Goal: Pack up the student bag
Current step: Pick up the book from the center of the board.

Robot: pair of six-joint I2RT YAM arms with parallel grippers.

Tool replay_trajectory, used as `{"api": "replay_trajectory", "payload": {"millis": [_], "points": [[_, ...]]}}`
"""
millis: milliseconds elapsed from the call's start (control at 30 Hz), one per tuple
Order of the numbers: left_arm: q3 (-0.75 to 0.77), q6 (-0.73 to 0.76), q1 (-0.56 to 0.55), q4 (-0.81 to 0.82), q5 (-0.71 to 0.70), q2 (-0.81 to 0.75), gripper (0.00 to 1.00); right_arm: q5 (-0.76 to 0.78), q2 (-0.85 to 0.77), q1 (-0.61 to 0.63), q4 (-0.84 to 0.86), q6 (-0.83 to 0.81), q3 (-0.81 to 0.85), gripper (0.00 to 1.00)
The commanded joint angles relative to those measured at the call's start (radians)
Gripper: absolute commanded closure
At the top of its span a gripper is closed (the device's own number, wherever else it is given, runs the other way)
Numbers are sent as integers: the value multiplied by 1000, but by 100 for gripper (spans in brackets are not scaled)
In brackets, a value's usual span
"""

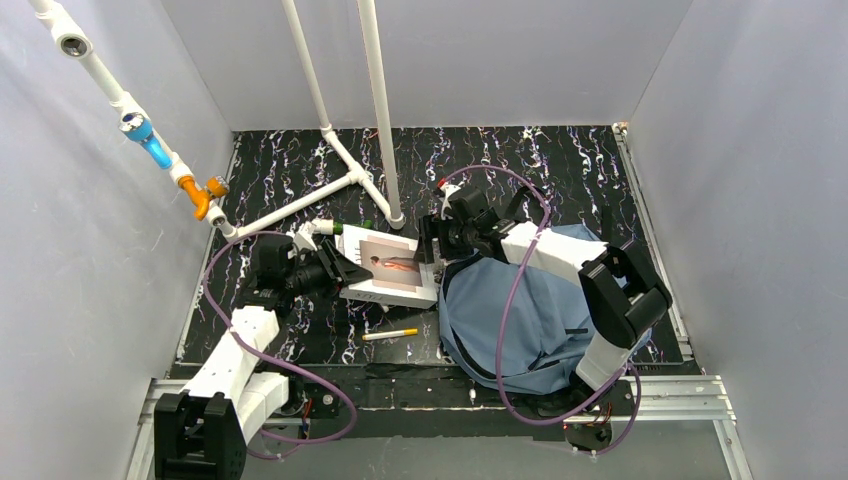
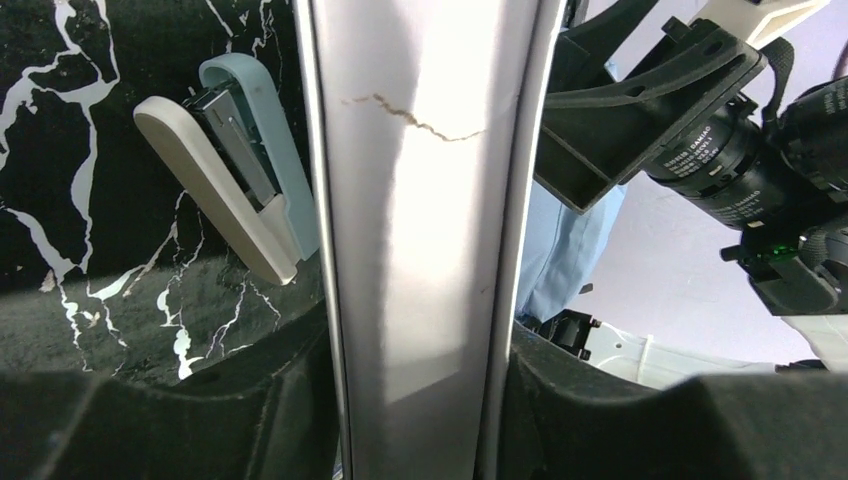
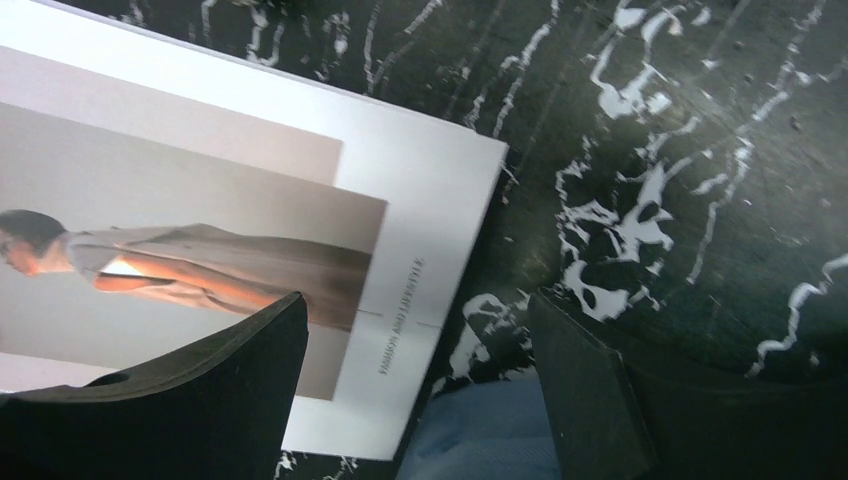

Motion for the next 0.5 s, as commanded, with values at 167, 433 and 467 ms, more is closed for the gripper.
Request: {"api": "replay_trajectory", "payload": {"millis": [167, 433, 467], "points": [[76, 24, -4, -95, 0, -60, 63, 355, -161, 103, -407, -221, 190, 9], [212, 73, -3, -296, -43, -183, 63, 515, -366, 263, -614, -257, 186, 6], [240, 84, -3, -327, -48, -197, 63, 520, -394, 297, -630, -249, 169, 5]]}}
